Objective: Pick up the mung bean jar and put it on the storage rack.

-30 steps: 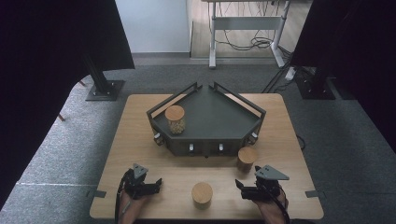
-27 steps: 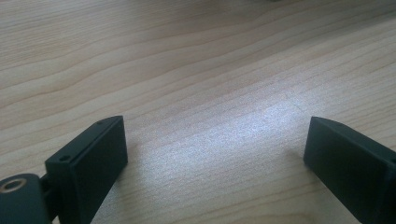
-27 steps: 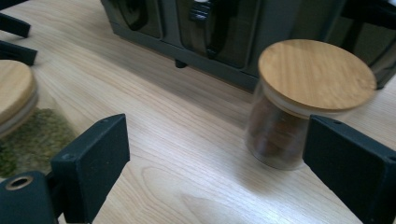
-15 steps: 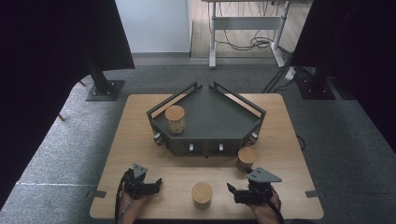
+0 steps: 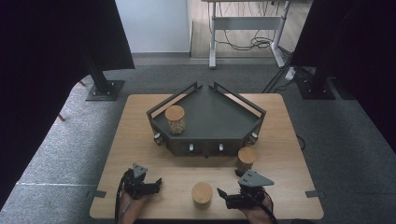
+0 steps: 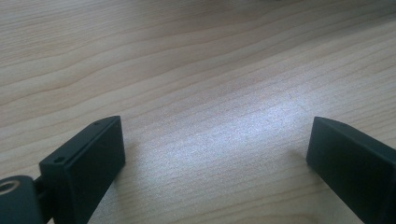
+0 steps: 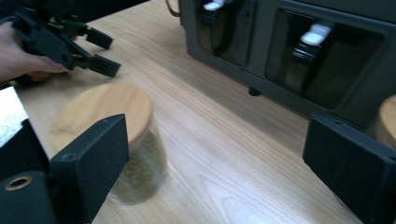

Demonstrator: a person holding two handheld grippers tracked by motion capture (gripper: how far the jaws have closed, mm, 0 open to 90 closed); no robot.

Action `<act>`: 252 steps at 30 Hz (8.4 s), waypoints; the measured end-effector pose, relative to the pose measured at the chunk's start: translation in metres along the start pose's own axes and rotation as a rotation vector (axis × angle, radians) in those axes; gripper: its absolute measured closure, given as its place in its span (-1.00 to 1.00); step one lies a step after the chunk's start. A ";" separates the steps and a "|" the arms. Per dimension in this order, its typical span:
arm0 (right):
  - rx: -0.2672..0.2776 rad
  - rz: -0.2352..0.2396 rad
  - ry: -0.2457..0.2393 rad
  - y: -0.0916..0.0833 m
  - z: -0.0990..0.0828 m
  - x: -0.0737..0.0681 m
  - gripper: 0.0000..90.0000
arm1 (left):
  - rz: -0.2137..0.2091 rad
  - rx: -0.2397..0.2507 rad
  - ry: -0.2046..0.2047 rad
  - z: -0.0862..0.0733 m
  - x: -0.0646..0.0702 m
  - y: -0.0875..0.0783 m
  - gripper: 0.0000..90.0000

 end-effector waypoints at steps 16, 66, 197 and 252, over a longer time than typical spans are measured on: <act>0.006 0.075 -0.042 0.009 0.007 -0.020 -0.89 | 0.000 -0.001 0.000 0.000 0.000 0.000 -0.91; -0.027 0.115 -0.157 0.054 -0.008 -0.055 -0.87 | -0.011 -0.001 0.010 -0.001 -0.003 -0.001 -0.91; 0.118 0.033 -0.112 0.047 0.122 0.014 -0.50 | -0.011 0.003 0.012 -0.001 -0.002 -0.001 -0.89; 0.142 -0.086 -0.121 0.100 0.174 0.052 -0.50 | -0.013 0.004 0.014 -0.001 -0.002 -0.001 -0.88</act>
Point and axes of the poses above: each handheld gripper's, and its own axes: y roughly forward along the jaws, z roughly out of its top, x roughly to its right, the point moved 10 cm from there along y, roughly forward along the jaws, and after that the axes turned 1 degree about -z, right-handed, at the moved point
